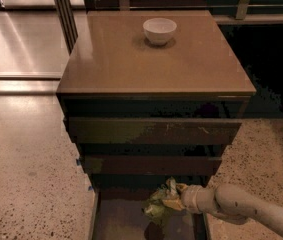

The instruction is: Pick green rice chip bag from bottom drawer and place on counter

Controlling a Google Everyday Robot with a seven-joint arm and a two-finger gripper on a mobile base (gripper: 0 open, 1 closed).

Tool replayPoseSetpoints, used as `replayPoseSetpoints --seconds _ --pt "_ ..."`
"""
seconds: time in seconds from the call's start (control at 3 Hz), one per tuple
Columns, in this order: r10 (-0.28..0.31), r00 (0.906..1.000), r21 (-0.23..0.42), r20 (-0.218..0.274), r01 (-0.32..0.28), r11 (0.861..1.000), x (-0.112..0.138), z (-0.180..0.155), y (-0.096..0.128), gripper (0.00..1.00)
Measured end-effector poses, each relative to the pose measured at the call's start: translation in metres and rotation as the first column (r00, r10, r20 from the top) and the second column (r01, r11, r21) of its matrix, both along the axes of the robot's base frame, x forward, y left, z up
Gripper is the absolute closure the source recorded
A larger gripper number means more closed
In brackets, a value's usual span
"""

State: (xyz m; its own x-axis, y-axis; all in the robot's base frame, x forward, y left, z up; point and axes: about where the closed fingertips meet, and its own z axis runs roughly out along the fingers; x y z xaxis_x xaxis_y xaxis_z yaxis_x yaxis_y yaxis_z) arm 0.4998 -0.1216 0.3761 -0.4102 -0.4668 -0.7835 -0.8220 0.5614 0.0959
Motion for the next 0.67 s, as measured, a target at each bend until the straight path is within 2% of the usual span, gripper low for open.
replayPoseSetpoints --seconds 0.33,0.67 --pt "0.01 0.9994 -0.028 0.034 -0.009 1.0 0.0073 0.0227 -0.004 1.0" --pt "0.01 0.9994 -0.028 0.034 -0.009 1.0 0.0073 0.0227 -0.0039 1.0"
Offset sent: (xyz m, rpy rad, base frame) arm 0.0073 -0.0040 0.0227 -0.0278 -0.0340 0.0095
